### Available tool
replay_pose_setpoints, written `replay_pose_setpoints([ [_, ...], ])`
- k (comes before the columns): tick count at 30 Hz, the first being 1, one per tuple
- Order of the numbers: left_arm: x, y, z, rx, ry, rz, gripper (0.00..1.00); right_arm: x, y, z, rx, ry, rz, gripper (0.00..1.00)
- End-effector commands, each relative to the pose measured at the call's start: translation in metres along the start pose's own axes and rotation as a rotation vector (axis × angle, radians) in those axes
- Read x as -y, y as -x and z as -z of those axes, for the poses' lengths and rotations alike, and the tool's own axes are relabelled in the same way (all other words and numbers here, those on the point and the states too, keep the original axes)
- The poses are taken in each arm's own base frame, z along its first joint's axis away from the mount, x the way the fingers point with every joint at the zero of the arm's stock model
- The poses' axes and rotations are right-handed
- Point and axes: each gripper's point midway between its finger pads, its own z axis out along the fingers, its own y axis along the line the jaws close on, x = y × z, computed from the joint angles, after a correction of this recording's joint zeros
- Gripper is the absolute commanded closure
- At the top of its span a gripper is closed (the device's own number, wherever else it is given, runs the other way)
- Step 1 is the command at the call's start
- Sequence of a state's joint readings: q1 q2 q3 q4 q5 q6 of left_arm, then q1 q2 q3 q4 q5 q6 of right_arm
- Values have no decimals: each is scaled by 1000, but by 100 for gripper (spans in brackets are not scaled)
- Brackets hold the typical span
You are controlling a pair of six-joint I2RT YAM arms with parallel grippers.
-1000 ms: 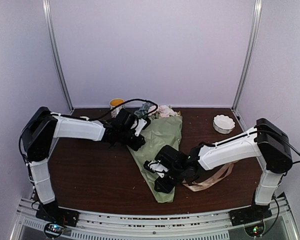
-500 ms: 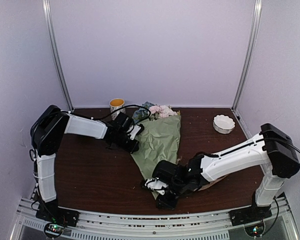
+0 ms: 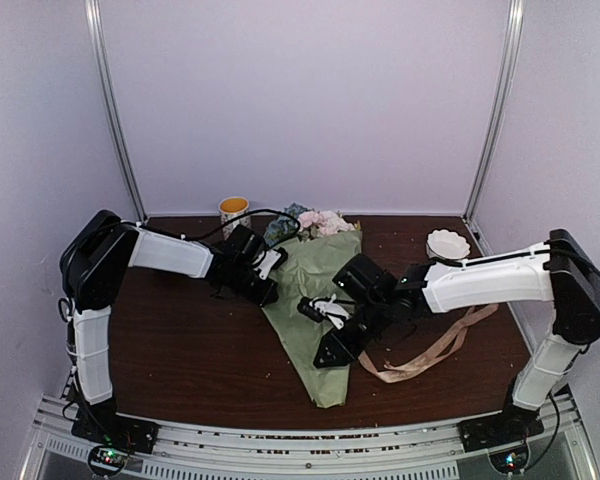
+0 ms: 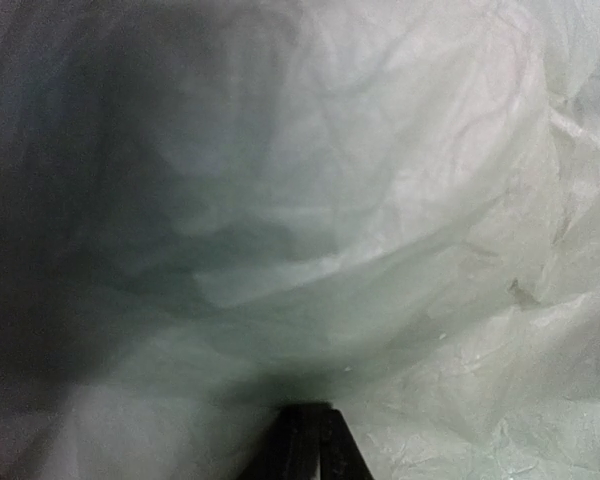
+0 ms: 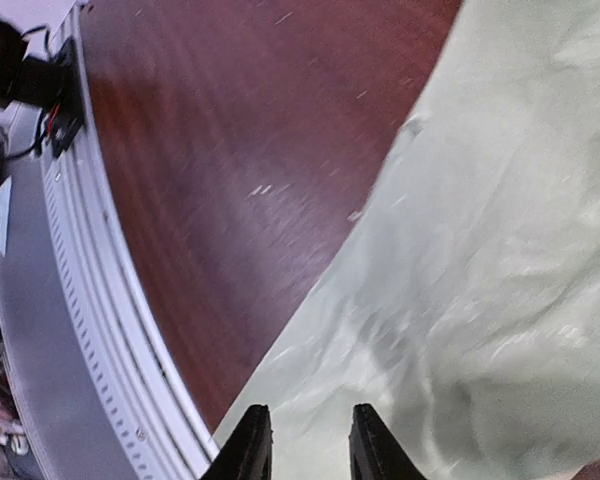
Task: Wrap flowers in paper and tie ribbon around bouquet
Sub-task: Press the fold line on the folded bouquet.
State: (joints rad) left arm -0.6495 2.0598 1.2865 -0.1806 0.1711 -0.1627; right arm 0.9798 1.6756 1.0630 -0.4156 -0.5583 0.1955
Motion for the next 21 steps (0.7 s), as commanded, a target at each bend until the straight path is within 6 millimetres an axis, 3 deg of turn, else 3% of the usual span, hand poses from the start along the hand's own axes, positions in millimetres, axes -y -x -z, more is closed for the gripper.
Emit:
replay_pose_setpoints([
  [1, -10, -36, -14, -100, 19, 17, 91, 45, 53, -7, 119, -51, -102, 72],
  [3, -15, -41, -15, -120, 47, 29, 91, 76, 63, -6, 144, -159, -132, 74],
  [5, -20, -48, -17, -153, 79, 44, 92, 103, 56, -8, 111, -248, -167, 75],
  [7, -21, -54, -20, -174, 84, 49, 93, 121, 39, -9, 74, -280, -213, 76],
  [15, -22, -61, -27, -189, 78, 36, 94, 186, -33, 27, 34, -419, -396, 78],
  [19, -24, -59, -27, -187, 85, 19, 94, 195, -49, 54, 32, -485, -406, 78],
  [21, -22, -60, -28, -185, 76, 15, 94, 190, -42, 67, 53, -512, -380, 78],
])
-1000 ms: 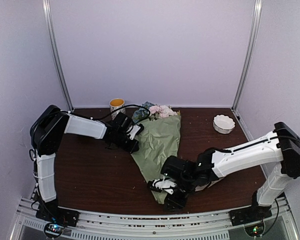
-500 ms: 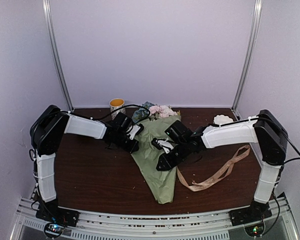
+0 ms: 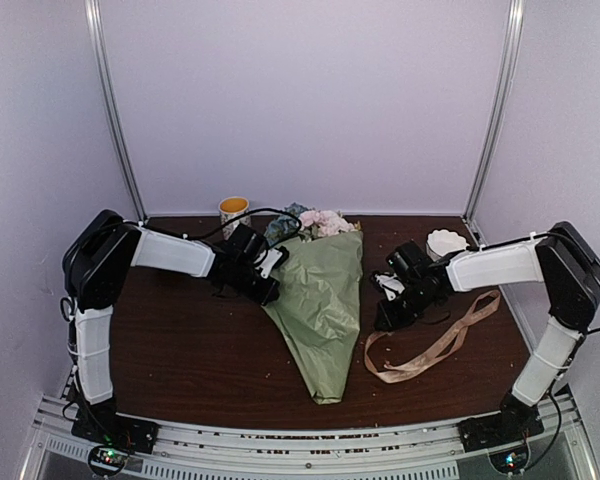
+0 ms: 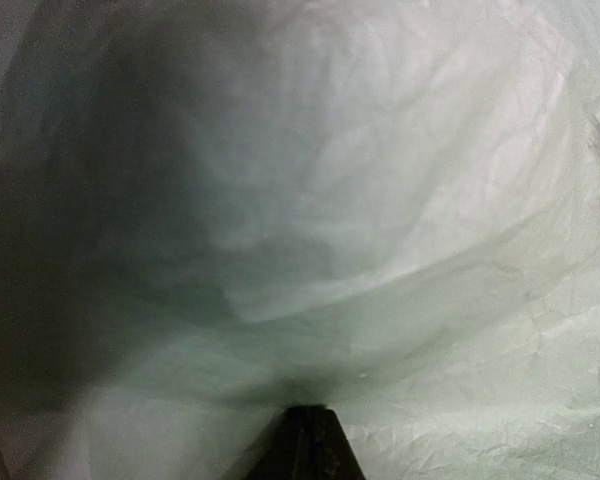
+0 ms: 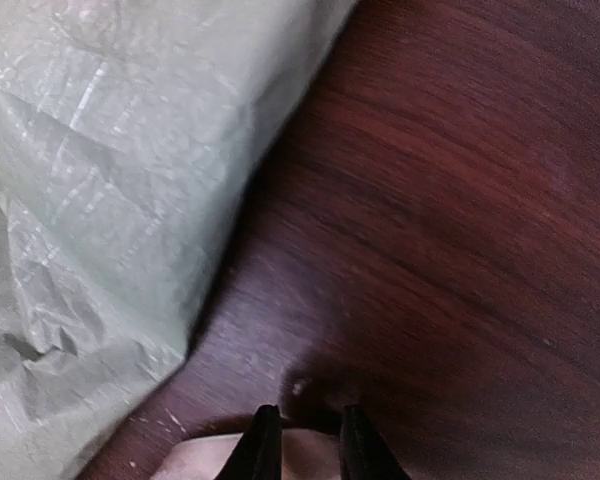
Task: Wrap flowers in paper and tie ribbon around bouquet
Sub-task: Press the fold line on the folded bouquet.
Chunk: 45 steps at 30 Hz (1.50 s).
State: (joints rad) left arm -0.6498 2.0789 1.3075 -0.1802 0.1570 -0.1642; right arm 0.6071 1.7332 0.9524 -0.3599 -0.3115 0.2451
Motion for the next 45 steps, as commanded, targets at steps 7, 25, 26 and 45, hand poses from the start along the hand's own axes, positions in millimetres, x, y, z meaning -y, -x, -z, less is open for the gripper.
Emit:
replay_pose_setpoints([
  [7, -17, -61, -24, -181, 53, 18, 94, -91, 2, 38, 89, 36, 322, 77],
  [25, -19, -56, -20, -185, 69, -6, 94, -155, -182, 17, -404, 244, 610, 81],
  [26, -20, -56, -20, -184, 69, -7, 94, -153, -181, 23, -393, 242, 611, 81],
  [45, -20, -60, -18, -195, 69, -18, 94, -99, -24, -4, -87, -51, 374, 85],
])
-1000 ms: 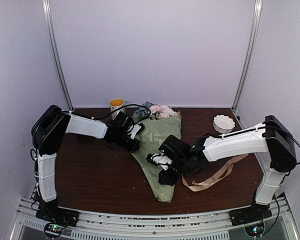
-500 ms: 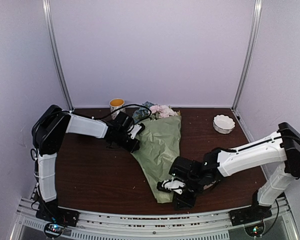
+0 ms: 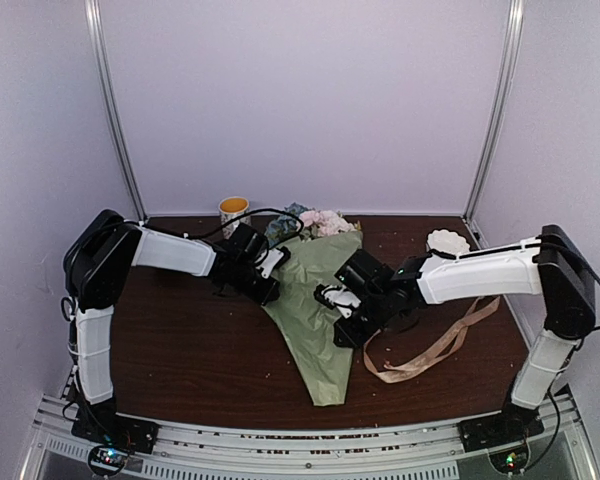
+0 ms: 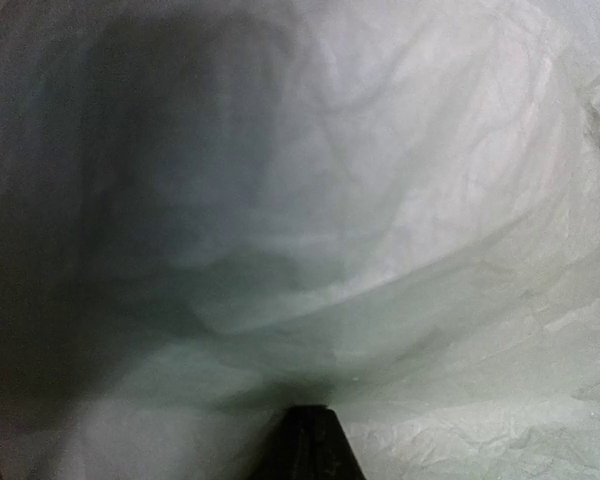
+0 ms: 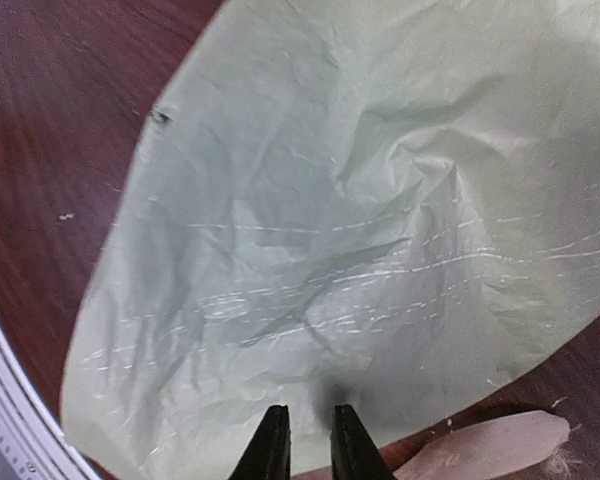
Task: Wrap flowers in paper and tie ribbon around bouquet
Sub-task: Press the fold line on the folded bouquet.
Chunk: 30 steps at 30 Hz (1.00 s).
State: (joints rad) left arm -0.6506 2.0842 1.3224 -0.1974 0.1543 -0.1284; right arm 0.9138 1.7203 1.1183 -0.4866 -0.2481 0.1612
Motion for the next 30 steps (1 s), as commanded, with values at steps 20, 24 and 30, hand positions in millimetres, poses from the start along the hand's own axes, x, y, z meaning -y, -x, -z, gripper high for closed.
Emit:
replay_pose_setpoints([
  [20, -16, -58, -19, -186, 53, 9, 94, -65, -95, 33, -205, 46, 257, 85],
  [24, -16, -58, -20, -185, 54, 12, 94, -74, -41, 29, -82, 13, 286, 85],
  [30, -15, -59, -19, -186, 49, 15, 94, -86, 7, -10, -49, -26, 325, 85],
])
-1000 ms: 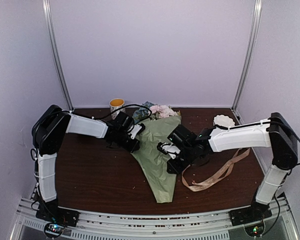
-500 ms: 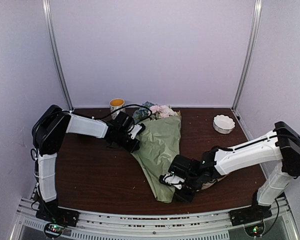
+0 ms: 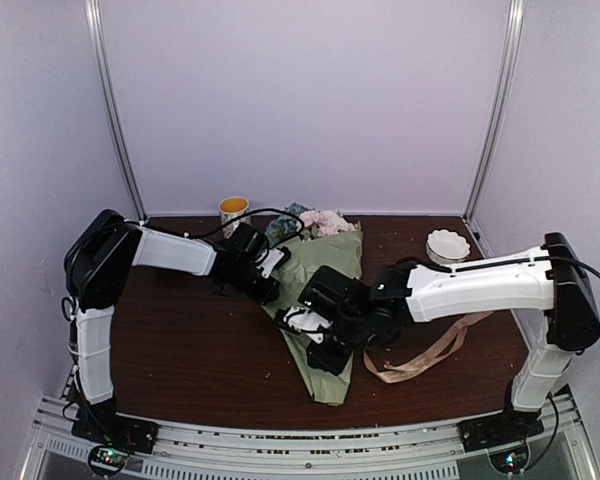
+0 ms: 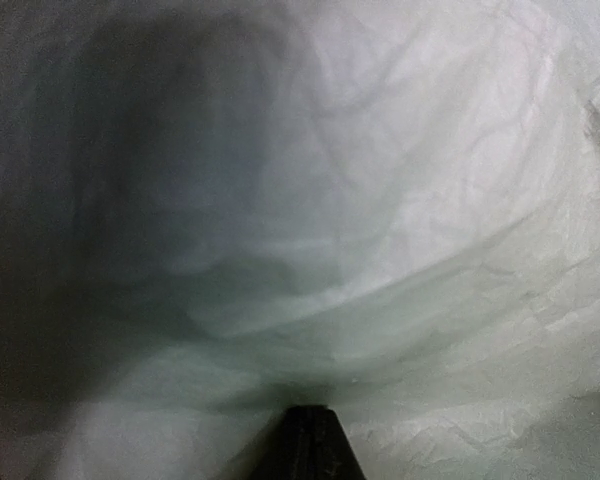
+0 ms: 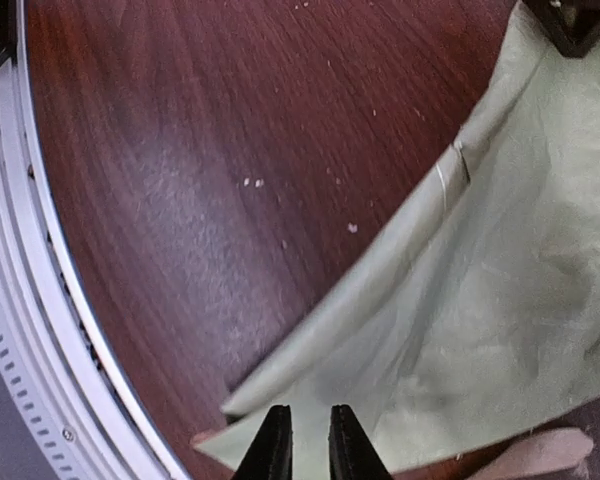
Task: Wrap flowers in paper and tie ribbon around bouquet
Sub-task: Press the fold line on the folded bouquet.
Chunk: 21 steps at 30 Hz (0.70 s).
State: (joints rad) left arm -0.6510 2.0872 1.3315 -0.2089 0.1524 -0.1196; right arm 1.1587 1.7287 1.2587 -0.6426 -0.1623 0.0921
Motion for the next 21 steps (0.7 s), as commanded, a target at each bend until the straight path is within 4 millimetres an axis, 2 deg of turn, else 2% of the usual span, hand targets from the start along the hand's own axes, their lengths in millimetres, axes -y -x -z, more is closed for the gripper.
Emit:
replay_pose_setpoints([
  [1, -15, -60, -19, -181, 47, 23, 94, 5, 13, -33, -29, -28, 47, 85],
  [4, -15, -61, -19, -182, 53, 21, 94, 0, -10, -53, -128, 3, 60, 86],
  [7, -16, -62, -20, -180, 54, 20, 94, -20, -35, -58, -171, 85, 83, 86],
  [10, -16, -62, -22, -180, 51, 18, 94, -42, -56, -53, -197, 165, 110, 86],
  [12, -16, -61, -22, -180, 53, 15, 94, -49, -68, -46, -203, 199, 113, 86],
  [14, -16, -61, -23, -182, 51, 12, 94, -51, -67, -31, -174, 210, 112, 86],
  [17, -15, -62, -24, -189, 46, 8, 94, -39, -51, -8, -91, 187, 90, 85],
  [19, -15, -63, -24, -193, 43, 7, 94, -13, -36, 0, -30, 164, -7, 85],
  [21, -14, -64, -24, -195, 42, 5, 94, 15, -28, 0, 12, 172, -118, 85],
])
